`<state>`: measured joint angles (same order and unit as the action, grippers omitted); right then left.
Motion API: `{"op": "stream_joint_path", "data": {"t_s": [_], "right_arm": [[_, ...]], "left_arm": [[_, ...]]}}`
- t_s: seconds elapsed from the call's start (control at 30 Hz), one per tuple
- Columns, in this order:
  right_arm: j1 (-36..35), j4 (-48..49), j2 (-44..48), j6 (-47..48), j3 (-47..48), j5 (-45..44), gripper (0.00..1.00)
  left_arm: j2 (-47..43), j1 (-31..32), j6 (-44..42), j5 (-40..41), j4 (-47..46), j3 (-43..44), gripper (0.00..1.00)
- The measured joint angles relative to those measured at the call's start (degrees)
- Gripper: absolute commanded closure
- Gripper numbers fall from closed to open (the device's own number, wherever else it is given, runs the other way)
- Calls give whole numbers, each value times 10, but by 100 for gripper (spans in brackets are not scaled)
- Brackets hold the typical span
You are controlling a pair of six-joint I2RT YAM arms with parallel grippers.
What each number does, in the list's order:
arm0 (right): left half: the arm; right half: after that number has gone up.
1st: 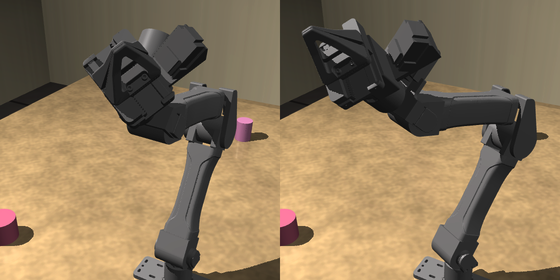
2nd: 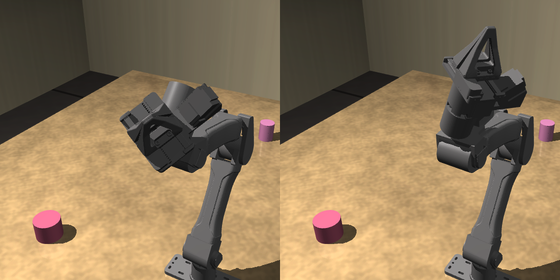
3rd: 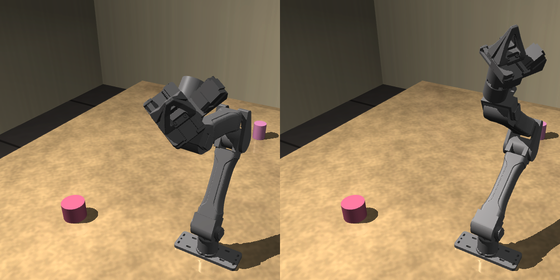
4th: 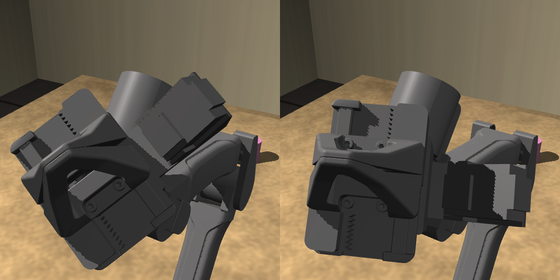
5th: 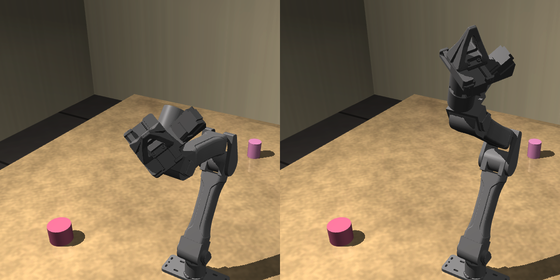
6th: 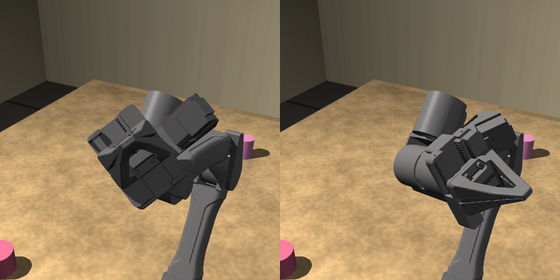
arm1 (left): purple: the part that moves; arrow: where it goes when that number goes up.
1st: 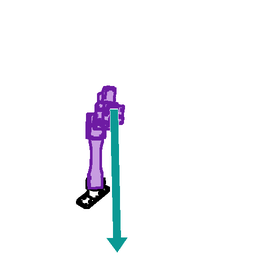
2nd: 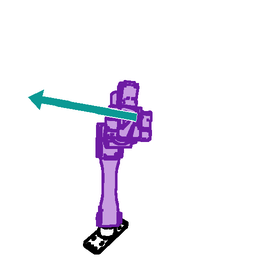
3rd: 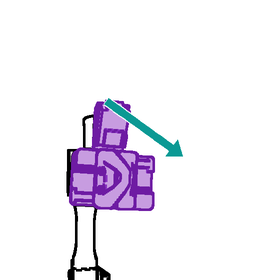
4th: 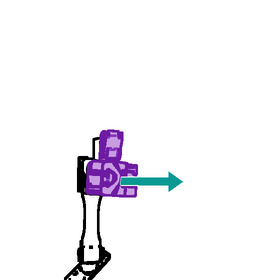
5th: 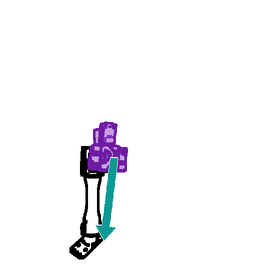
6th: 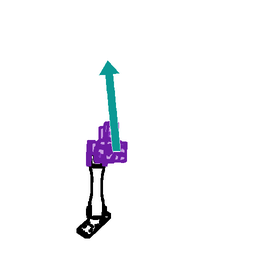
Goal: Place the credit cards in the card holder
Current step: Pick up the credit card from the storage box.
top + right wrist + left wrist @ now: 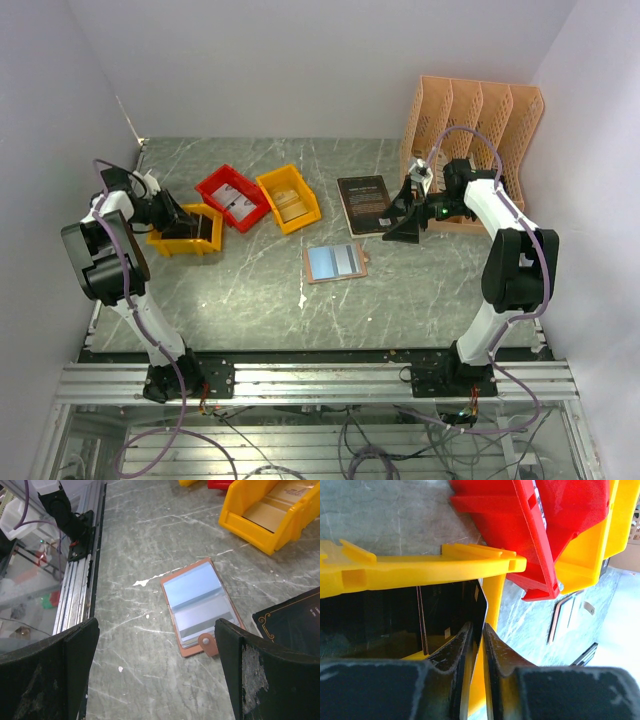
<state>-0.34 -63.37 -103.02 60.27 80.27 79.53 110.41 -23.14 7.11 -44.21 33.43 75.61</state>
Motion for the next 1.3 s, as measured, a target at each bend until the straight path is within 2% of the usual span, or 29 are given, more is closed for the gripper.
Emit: {"op": "stream_joint_path", "data": {"t_s": [0.17,0.4,0.7,1.03,1.17,1.3], "right_arm": [[0,1,0,-1,0,0,0],[0,-2,0,2,1,0,0],[0,4,0,-10,1,-3,0],[-2,200,63,-189,-79,-68,0],[-7,259,85,-234,-90,-90,0],[-9,339,116,-290,-126,-123,0]], "left_arm": [[0,0,0,6,-2,-3,93],[-39,0,8,76,-1,-5,93],[-209,-1,75,221,-15,-39,93],[-355,25,239,344,19,-52,93],[-401,65,302,349,26,-56,93],[-441,130,356,325,-7,-103,93]]}}
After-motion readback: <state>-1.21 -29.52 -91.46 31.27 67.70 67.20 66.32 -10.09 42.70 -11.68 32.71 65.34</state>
